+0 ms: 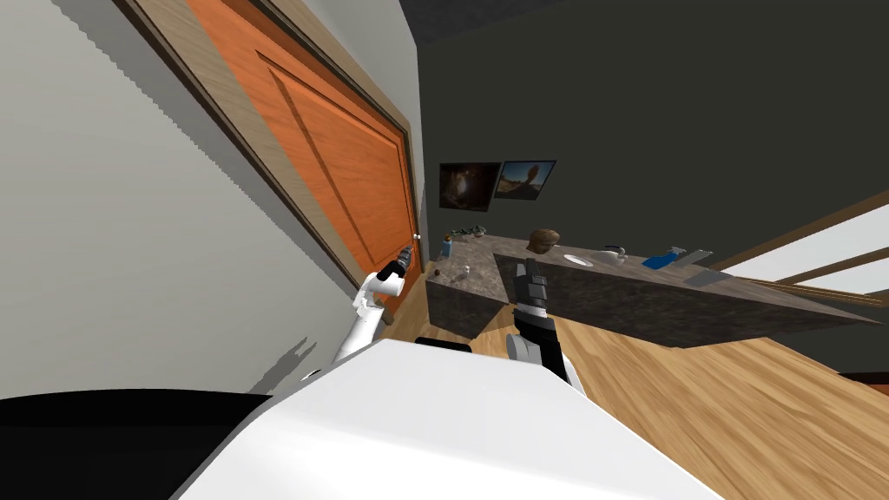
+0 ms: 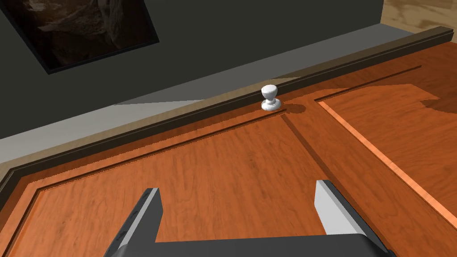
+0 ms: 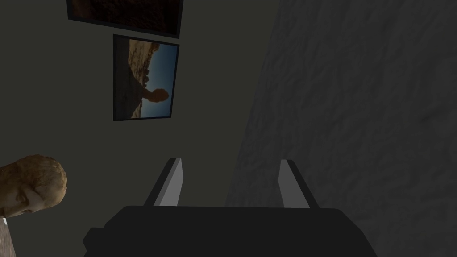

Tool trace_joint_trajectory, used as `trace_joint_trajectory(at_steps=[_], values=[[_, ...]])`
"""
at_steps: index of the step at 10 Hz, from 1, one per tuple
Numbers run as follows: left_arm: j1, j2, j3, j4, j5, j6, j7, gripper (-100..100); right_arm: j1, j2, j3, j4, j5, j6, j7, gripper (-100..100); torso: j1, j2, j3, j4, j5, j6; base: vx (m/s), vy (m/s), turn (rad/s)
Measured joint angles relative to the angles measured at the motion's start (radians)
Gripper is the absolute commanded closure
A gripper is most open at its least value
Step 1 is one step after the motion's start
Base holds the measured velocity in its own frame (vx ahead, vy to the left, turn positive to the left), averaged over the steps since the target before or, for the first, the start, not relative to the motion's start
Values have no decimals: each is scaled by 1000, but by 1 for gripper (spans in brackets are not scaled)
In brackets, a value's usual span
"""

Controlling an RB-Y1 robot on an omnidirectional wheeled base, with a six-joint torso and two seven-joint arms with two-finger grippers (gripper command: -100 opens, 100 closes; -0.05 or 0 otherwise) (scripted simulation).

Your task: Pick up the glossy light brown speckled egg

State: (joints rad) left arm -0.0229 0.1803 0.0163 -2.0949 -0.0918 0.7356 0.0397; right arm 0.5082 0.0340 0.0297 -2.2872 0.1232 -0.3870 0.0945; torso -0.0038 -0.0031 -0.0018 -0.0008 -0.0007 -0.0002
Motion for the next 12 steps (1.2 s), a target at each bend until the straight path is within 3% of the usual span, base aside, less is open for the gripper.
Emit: trace_joint_trajectory(at_steps=[12], values=[[-30, -26, -60, 69, 43, 273, -36, -100, 0, 0, 0, 0, 0, 0, 0, 0, 0, 1, 1, 0, 0, 0, 42, -44, -29]])
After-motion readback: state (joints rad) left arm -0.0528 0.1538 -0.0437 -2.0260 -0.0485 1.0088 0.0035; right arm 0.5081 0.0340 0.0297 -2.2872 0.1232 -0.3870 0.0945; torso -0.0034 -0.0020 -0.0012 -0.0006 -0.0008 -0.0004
